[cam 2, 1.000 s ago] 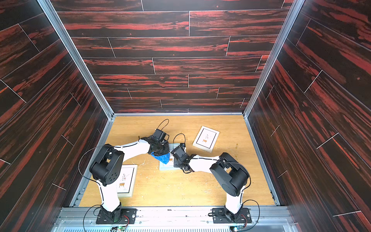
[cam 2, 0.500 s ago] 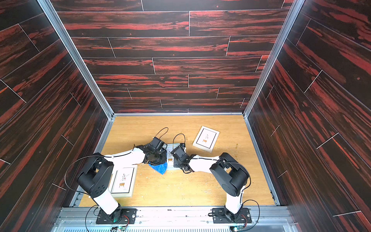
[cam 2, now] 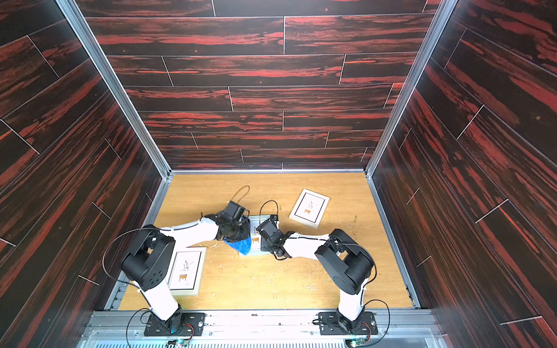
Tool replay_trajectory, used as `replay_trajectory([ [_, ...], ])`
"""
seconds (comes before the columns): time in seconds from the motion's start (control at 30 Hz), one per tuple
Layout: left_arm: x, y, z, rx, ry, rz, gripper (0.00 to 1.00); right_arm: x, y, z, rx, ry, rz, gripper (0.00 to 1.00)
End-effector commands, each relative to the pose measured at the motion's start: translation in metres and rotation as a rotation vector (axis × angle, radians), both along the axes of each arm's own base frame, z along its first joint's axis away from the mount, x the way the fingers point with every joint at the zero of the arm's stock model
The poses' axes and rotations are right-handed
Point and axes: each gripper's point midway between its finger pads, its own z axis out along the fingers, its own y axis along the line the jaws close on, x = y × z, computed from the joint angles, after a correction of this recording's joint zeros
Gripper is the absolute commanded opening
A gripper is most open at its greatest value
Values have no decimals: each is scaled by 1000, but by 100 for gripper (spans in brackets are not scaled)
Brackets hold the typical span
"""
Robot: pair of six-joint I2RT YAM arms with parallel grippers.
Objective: Wipe the picture frame with a cloth
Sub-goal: Wipe the dirt from the picture frame.
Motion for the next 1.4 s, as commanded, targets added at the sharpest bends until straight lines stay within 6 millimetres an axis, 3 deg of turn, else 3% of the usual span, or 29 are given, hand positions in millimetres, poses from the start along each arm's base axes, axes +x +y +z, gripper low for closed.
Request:
replay_trajectory([
  [0.0, -34, 11, -25, 24, 113, 21, 0, -14, -17, -18, -69, 71, -17, 1],
  [0.07, -19, 15, -18, -13, 90, 40, 0, -15, -18, -17, -73, 70, -15, 1],
  [0.17, 23, 17, 12, -64, -11, 62, 0, -16, -18, -18, -70, 72, -12, 1],
  [0.27, 58, 3, 30, -82, -71, 37, 0, -17, -15, -19, -68, 73, -11, 1],
  [0.43, 86, -27, 17, -136, -53, 27, 0, -19, -10, -20, -65, 73, -3, 1],
  [0.57, 86, -61, -2, -227, 0, 11, 0, -19, -11, -18, -76, 70, -4, 1],
  [0.67, 76, -65, -10, -228, 29, 2, 0, -17, -13, -16, -82, 60, -12, 1],
  [0.73, 73, -47, -8, -206, 21, 29, 0, -17, -15, -16, -84, 59, -16, 1],
  [0.9, 61, 27, -7, -76, 13, 98, 0, -18, -18, -18, -88, 62, -23, 1],
  [0.97, 59, 35, -3, -39, 0, 95, 0, -18, -17, -17, -87, 61, -20, 1],
  [1.07, 62, 13, -4, -69, 3, 72, 0, -17, -16, -16, -82, 60, -21, 1],
  [1.27, 72, -58, -14, -136, 26, -15, 0, -17, -17, -14, -83, 56, -22, 1],
  [1.33, 72, -58, -16, -136, 33, -10, 0, -18, -18, -15, -86, 58, -24, 1],
  [1.37, 73, -48, -15, -116, 27, 4, 0, -17, -18, -14, -86, 57, -25, 1],
])
